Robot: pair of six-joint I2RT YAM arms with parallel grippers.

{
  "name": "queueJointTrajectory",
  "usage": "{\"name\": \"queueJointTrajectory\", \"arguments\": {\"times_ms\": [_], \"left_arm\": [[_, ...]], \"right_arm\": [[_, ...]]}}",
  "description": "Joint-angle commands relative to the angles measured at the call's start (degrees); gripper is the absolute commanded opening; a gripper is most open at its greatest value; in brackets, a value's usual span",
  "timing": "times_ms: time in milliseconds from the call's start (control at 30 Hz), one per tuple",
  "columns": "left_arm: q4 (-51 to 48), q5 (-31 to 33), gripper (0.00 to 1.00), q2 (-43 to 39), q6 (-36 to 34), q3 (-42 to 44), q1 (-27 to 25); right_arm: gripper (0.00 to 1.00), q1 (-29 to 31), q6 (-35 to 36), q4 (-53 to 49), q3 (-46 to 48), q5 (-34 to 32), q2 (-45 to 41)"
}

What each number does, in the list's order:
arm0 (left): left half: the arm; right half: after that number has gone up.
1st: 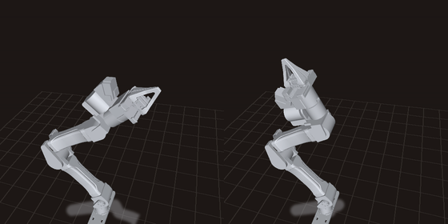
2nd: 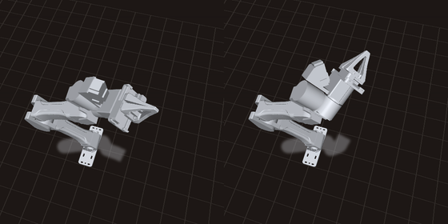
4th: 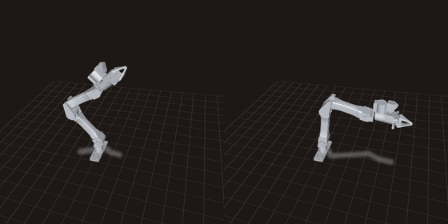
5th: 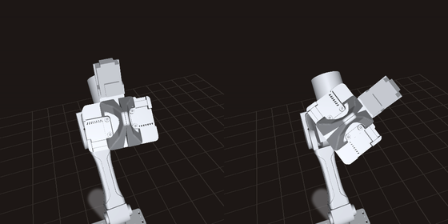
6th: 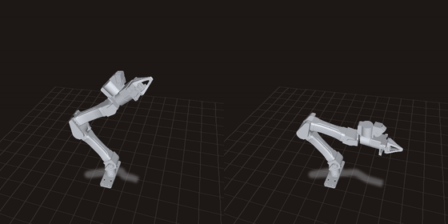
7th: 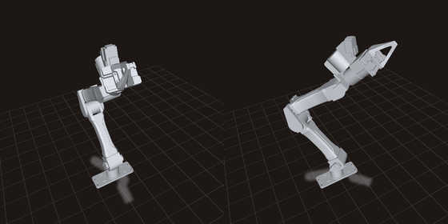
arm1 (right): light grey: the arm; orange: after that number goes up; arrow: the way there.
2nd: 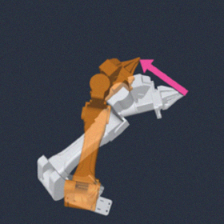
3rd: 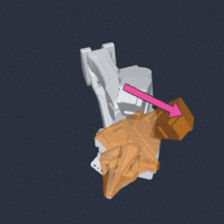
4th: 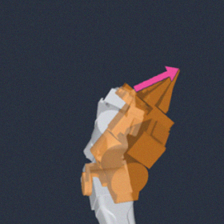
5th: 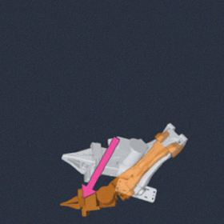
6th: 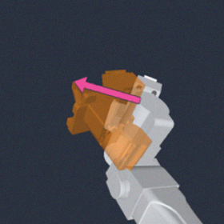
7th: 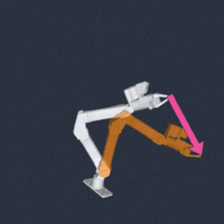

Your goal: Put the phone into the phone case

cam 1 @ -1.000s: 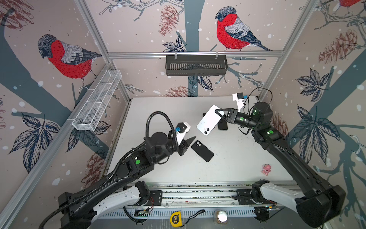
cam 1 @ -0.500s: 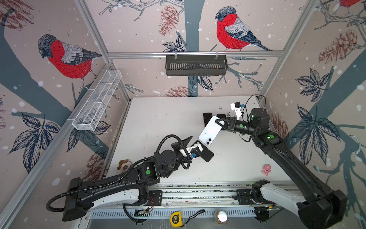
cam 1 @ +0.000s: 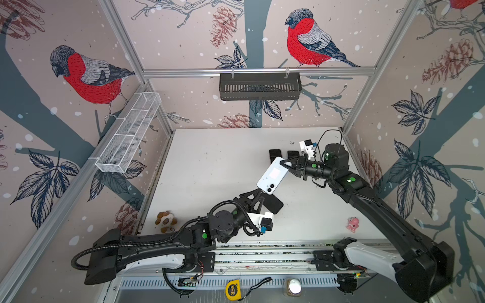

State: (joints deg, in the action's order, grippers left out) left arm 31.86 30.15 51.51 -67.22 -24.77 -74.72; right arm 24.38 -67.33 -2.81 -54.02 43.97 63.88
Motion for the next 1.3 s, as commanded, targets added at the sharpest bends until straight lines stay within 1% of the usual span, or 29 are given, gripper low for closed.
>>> {"name": "queueJointTrajectory", "arguments": {"times_ms": [0, 167, 233, 267, 467, 533, 567, 600, 633, 700, 767, 867, 900, 933, 967, 1033, 1067, 1133, 1200, 1267], "left_arm": [[8.07, 1.2, 0.44, 1.33, -4.69, -0.01, -0.41], [9.96, 1.79, 0.44, 3.85, -5.89, -0.75, -0.54], [11.35, 2.64, 0.41, 4.85, -6.33, -0.87, -0.59], [11.78, 3.21, 0.38, 5.26, -6.58, -0.97, -0.54], [16.36, 8.49, 0.15, 8.23, -7.72, -0.45, -0.52], [14.98, 8.8, 0.06, 8.04, -6.82, -0.98, -0.54], [13.19, 8.76, 0.02, 7.72, -5.78, -1.45, -0.53], [10.35, 8.7, 0.0, 7.12, -3.92, -2.31, -0.58], [7.25, 8.69, 0.0, 6.38, -1.55, -3.72, -0.52], [-0.58, 8.61, 0.0, 4.85, 4.69, -7.03, -0.58], [-9.47, 8.7, 0.0, 3.85, 13.55, -11.65, -0.48], [-23.78, 6.62, 0.0, 3.59, 29.41, -20.1, 0.61], [-29.77, 3.69, 0.0, 3.74, 35.58, -23.44, 1.83], [-34.84, -0.57, 0.0, 3.94, 41.72, -26.42, 3.45], [-37.77, -4.05, 0.0, 4.04, 47.06, -28.52, 5.13], [-42.93, -12.77, 0.0, 3.7, 58.27, -32.01, 9.42], [-43.96, -17.16, 0.0, 3.1, 62.52, -32.04, 11.34], [-43.02, -28.81, 0.0, 0.81, 71.06, -32.09, 16.5], [-41.28, -37.5, 0.0, -1.36, 79.17, -32.01, 21.54], [-40.69, -46.13, 0.0, -2.08, 86.49, -32.07, 27.31]], "right_arm": [[0.0, 0.94, -0.96, 1.64, 0.09, -1.41, 0.5], [0.0, 2.7, -1.32, 2.19, 0.4, -1.7, 1.33], [0.0, 3.14, -1.15, 2.2, 0.32, -1.6, 1.56], [0.01, 3.21, -1.05, 2.12, 0.32, -1.59, 1.6], [0.0, 3.22, -0.52, 1.19, 0.53, -1.5, 1.07], [0.01, 3.09, -0.43, 1.26, 0.55, -1.25, 0.97], [0.06, 3.03, -0.36, 1.95, 0.71, -0.73, 0.98], [0.24, 2.68, -0.43, 3.31, 0.99, 0.04, 0.96], [0.39, 1.95, -0.43, 5.02, 1.51, 1.13, 0.84], [0.54, -0.21, 0.56, 7.42, 2.4, 3.73, 0.48], [0.6, -3.72, 5.0, 7.4, 2.61, 6.14, -0.25], [0.68, -10.39, 15.91, 1.69, 1.4, 7.67, -2.23], [0.68, -12.7, 18.84, 0.28, 1.2, 7.85, -3.1], [0.68, -14.79, 20.5, 0.16, 1.44, 8.25, -4.07], [0.67, -16.01, 21.54, 0.5, 1.77, 8.45, -4.93], [0.65, -16.47, 24.18, 0.06, 1.87, 6.68, -6.15], [0.64, -16.3, 24.15, 1.33, 2.57, 6.65, -6.81], [0.61, -16.29, 21.75, 8.15, 5.72, 6.86, -9.03], [0.59, -16.31, 19.73, 14.83, 8.78, 6.92, -11.26], [0.58, -15.67, 19.36, 20.87, 11.41, 7.86, -12.59]]}}
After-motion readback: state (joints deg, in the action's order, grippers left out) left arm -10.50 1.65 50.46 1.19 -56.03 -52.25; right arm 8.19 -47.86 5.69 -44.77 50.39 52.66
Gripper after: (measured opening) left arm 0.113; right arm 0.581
